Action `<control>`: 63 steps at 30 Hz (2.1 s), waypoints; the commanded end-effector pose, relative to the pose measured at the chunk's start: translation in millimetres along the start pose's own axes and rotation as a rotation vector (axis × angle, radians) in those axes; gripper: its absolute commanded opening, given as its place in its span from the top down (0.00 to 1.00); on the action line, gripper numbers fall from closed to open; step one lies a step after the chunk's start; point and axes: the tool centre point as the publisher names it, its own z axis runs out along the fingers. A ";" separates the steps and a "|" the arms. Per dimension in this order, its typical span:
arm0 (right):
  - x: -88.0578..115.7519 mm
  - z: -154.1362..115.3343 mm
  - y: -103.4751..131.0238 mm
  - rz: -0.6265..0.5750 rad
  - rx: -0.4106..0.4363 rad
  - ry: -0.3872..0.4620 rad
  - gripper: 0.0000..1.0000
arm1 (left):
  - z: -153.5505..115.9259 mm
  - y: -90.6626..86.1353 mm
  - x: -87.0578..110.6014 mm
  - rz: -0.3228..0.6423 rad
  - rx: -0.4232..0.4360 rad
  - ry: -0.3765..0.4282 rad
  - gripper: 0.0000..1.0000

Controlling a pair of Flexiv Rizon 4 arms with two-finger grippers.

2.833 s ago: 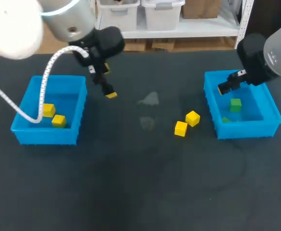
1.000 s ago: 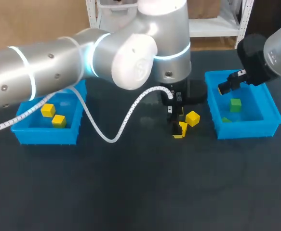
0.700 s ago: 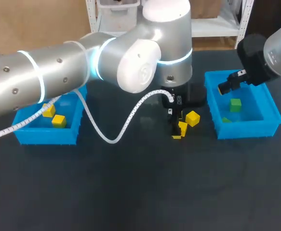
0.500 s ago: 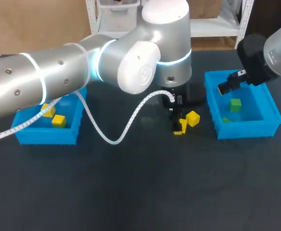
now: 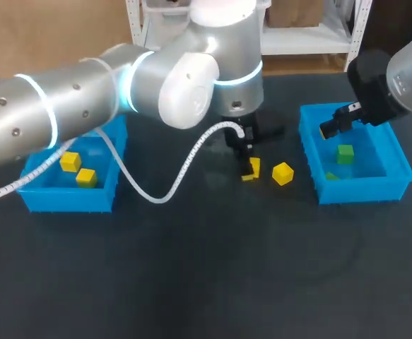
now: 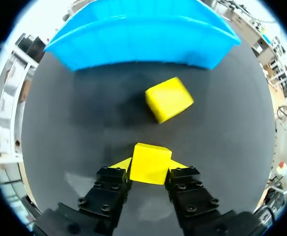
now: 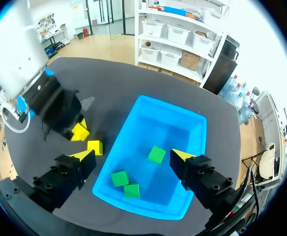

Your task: Put the green cubes in the right bin and the yellow cubes in the left bin.

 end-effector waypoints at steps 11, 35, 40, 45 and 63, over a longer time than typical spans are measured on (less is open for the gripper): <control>2.6 -0.5 1.0 0.002 0.007 -0.009 0.00 | -114.8 53.5 90.5 -0.290 -0.117 -0.057 1.00; 2.6 -0.5 1.0 0.002 0.007 -0.009 0.00 | -159.5 9.5 320.3 -0.780 -0.195 0.011 1.00; 2.6 -0.5 1.0 0.002 0.007 -0.009 0.00 | -156.5 2.6 333.0 -0.783 -0.185 0.026 0.00; 2.6 -0.5 1.0 0.002 0.007 -0.009 0.00 | -157.3 11.1 325.2 -0.730 -0.176 0.022 0.00; 2.6 -0.5 1.0 0.002 0.007 -0.009 0.00 | -185.0 44.2 119.9 -0.116 -0.135 -0.236 0.00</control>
